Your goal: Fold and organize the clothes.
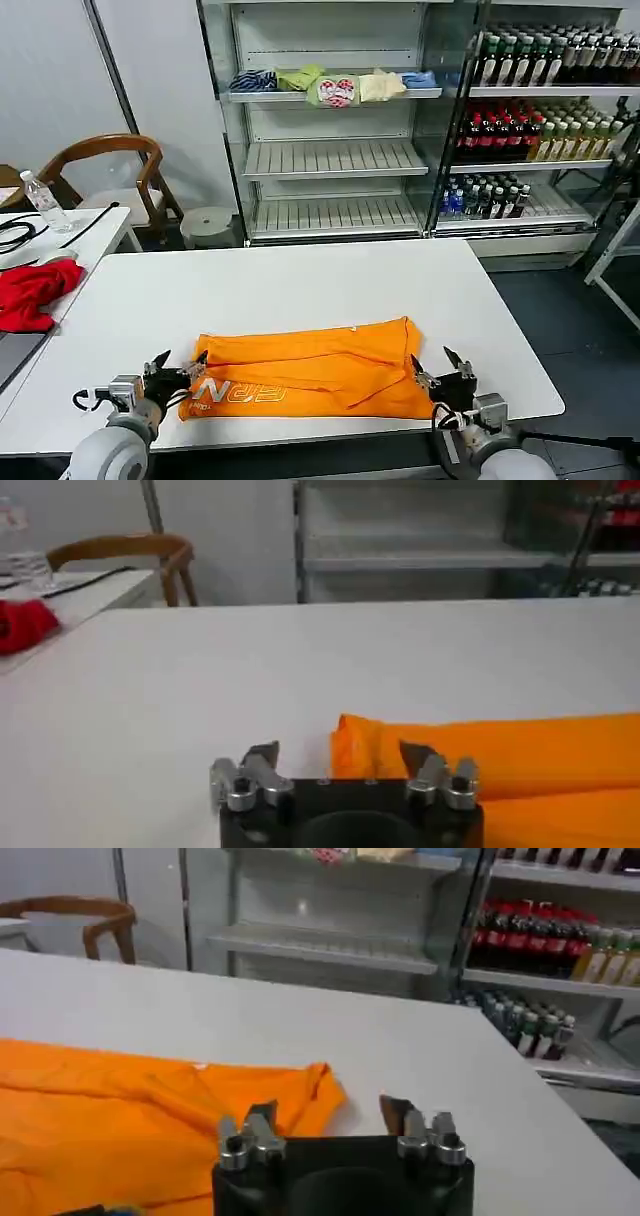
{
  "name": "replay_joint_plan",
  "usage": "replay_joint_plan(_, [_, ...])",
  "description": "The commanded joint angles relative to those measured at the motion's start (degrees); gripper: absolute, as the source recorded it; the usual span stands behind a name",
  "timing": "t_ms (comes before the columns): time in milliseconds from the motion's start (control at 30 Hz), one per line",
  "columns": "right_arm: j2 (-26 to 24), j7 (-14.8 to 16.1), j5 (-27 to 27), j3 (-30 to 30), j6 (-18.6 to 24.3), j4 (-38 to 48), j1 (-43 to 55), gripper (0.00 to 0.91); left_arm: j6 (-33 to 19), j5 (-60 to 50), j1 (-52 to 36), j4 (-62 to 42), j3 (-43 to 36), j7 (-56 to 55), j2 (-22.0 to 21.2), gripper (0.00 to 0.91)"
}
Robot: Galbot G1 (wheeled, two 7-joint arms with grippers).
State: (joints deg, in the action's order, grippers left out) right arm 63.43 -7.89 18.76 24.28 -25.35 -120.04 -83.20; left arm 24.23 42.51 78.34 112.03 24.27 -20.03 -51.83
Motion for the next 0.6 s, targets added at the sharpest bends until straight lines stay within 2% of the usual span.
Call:
replay_joint_plan(33, [0.9, 0.2, -1.9, 0.6, 0.2, 1.4, -1.5, 0.907, 0.2, 0.8, -2.5, -2.1, -4.5, -6.1, -1.6, 0.474])
replay_joint_plan(67, [1.0, 0.2, -2.0, 0.6, 0.2, 1.5, -1.5, 0.907, 0.1, 0.7, -2.7, -2.2, -4.6, -5.9, -1.7, 0.01])
replay_joint_plan(600, [1.6, 0.0, -2.4, -0.1, 0.4, 2.8, -1.1, 0.907, -0.9, -0.6, -1.2, -2.2, -9.4, -5.7, -2.0, 0.01])
